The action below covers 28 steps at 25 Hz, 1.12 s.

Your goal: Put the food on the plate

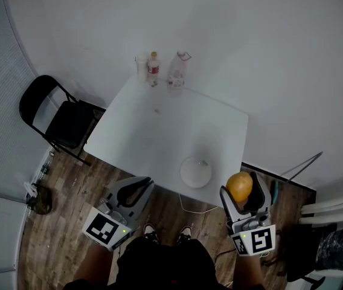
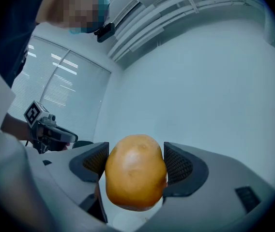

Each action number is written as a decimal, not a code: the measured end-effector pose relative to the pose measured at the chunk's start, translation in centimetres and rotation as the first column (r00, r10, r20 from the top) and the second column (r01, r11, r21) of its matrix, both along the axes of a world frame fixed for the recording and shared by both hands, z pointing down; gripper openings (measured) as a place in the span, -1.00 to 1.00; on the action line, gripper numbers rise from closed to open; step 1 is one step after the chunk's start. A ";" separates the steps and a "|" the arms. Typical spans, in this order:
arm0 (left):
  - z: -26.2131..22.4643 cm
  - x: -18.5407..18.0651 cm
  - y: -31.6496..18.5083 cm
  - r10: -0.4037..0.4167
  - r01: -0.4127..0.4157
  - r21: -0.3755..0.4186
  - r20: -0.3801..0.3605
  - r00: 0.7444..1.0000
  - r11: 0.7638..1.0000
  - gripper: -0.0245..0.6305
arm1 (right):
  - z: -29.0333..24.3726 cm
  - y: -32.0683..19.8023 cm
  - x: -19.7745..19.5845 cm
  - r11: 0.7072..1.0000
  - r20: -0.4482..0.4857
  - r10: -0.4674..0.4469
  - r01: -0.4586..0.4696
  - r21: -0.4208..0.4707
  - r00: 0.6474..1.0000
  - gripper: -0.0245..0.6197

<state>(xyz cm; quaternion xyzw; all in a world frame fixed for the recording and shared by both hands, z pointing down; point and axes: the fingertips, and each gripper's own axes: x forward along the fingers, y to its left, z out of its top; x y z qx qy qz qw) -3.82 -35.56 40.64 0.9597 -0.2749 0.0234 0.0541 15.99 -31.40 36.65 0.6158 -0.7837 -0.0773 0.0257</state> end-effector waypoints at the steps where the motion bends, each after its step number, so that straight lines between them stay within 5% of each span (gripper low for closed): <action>1: 0.1 0.4 -0.2 -0.003 0.003 -0.002 0.001 1.000 1.000 -0.79 | 0.3 -0.6 0.4 1.000 -0.004 -0.003 0.003 -0.005 1.000 0.21; 15: 1.4 3.3 -1.5 -0.145 0.147 -0.035 0.056 0.988 0.989 -0.79 | 13.0 -10.1 4.5 0.961 -0.039 -0.125 0.111 -0.252 0.991 0.21; 23: 3.5 2.6 -1.5 -0.212 0.220 -0.078 0.100 0.972 0.972 -0.79 | 24.2 -14.1 2.9 0.878 -0.035 -0.194 0.157 -0.452 0.980 0.21; 28: 4.1 2.0 -1.6 -0.231 0.241 -0.088 0.116 0.966 0.966 -0.79 | 30.6 -14.7 1.7 0.802 -0.063 -0.235 0.157 -0.576 0.970 0.21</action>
